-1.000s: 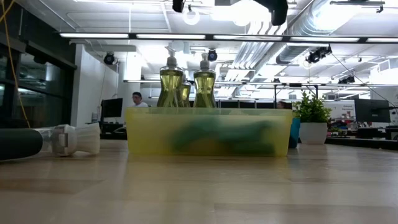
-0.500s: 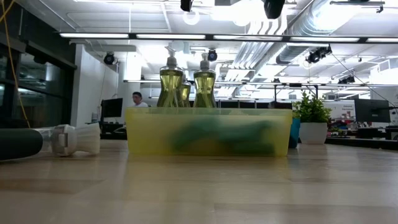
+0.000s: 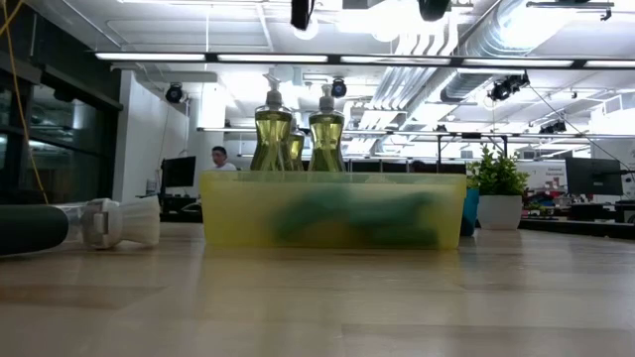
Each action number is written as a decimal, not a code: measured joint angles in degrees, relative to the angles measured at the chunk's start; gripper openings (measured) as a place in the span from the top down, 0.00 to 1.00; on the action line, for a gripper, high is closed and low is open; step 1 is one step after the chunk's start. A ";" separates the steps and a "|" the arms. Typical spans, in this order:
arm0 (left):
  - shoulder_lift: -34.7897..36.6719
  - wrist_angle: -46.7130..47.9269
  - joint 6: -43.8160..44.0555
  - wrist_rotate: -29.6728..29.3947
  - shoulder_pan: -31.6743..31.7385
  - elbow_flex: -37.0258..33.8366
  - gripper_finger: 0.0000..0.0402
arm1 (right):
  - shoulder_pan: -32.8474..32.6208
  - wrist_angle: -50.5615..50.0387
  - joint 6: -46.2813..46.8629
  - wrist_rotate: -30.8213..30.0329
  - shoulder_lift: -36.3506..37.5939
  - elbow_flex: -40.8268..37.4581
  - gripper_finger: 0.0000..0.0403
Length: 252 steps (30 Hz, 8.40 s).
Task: Pick & Place Kitchen Sink Supplies
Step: Put the dish brush into the blue bin
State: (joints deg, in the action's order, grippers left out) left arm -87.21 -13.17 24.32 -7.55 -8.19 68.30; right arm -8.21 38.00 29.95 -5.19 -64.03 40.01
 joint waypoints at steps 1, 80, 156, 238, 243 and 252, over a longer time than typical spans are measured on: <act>-0.06 0.43 0.15 0.00 -0.02 -0.05 0.73 | 0.00 0.00 0.00 -0.13 0.00 0.00 0.20; 23.20 27.97 -3.09 -3.28 0.30 0.02 0.33 | 13.53 -38.32 20.96 -21.30 4.16 -0.01 0.74; 24.05 38.78 -3.05 -3.21 0.31 -0.01 0.33 | 29.22 -48.91 28.94 -7.57 -25.22 11.69 0.43; -12.48 67.10 79.97 15.54 -23.74 -0.01 0.33 | 4.04 -66.03 11.98 -10.84 13.57 11.69 0.40; -14.44 64.79 82.57 15.62 -23.74 -0.01 0.33 | 2.83 -66.03 12.01 -10.88 13.55 11.69 0.40; -18.51 61.69 84.23 17.65 -23.71 -0.01 0.33 | 0.44 -66.03 12.66 -11.12 13.55 11.69 0.40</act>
State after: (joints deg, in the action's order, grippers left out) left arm -105.72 48.51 108.55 10.10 -31.89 68.29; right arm -7.77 -28.03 42.62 -16.31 -50.48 51.70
